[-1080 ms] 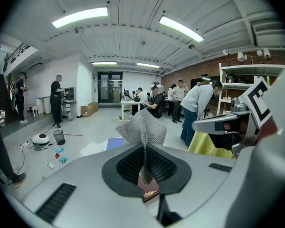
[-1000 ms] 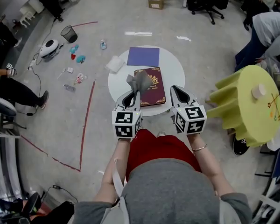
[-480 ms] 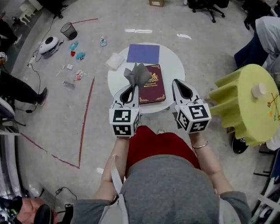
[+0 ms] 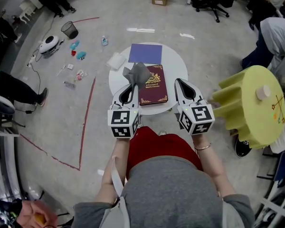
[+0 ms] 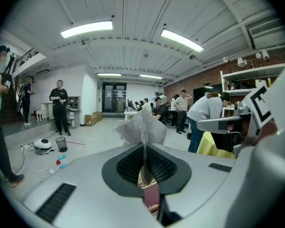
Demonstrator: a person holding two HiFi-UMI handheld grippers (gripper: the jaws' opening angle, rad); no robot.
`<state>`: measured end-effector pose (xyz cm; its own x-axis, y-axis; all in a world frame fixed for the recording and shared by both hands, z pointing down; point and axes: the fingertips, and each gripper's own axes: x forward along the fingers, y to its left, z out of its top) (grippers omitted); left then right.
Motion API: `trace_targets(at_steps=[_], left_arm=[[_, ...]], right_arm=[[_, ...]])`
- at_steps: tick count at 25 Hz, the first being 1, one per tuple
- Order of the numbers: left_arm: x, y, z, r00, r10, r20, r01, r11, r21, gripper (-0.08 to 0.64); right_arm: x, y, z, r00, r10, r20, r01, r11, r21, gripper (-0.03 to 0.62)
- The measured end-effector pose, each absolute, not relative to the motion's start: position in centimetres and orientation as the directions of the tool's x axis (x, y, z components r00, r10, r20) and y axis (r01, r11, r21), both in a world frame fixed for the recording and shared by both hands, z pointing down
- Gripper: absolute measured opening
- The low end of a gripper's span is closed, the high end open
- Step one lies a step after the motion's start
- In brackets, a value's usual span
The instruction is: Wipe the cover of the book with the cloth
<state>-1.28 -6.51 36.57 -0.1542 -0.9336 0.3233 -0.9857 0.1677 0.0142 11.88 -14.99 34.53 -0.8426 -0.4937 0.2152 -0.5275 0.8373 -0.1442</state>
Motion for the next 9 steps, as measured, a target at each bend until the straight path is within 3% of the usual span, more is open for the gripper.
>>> trace_targets(at_steps=[9], left_arm=[[-1.19, -6.94, 36.21, -0.164, -0.938, 0.305, -0.984, 0.176, 0.012, 0.024]], right_arm=[[11.87, -15.64, 33.91, -0.847, -0.497, 0.191, -0.522, 0.845, -0.116, 0.028]])
